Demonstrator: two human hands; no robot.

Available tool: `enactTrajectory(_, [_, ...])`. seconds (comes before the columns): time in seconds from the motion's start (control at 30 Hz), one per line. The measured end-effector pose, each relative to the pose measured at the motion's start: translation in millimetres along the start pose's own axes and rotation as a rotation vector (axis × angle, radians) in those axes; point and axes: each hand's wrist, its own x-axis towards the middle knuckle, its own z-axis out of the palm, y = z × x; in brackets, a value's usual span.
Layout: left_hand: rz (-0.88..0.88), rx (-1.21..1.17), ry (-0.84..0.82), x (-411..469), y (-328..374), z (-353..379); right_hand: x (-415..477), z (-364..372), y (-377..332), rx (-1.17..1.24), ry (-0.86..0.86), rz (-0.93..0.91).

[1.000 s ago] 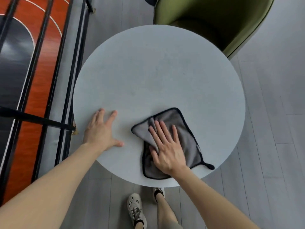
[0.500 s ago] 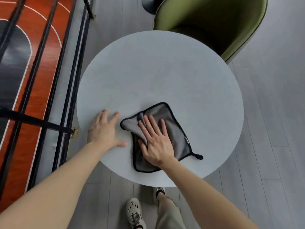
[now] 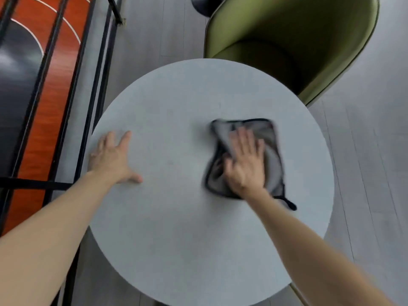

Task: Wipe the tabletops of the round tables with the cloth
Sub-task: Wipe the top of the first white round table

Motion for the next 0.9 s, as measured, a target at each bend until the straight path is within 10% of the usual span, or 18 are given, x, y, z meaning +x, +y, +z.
enactTrajectory(0.2, [0.046,0.017,-0.070,22.3,0.8,-2.2,-4.0,18.0,-74.3,0.009,-0.207,-0.822])
enactTrajectory(0.5, [0.027,0.034,-0.033,18.2,4.4,-9.7,138.4,-10.3,56.7,0.014,-0.043,0.334])
enactTrajectory(0.8, [0.012,0.016,-0.004,18.7,-0.9,-4.2,143.2,22.3,-150.3,-0.058,-0.160,-0.756])
enactTrajectory(0.9, [0.008,0.007,-0.013,20.4,2.9,-5.6,163.6,22.9,-105.3,-0.002,-0.070,-0.580])
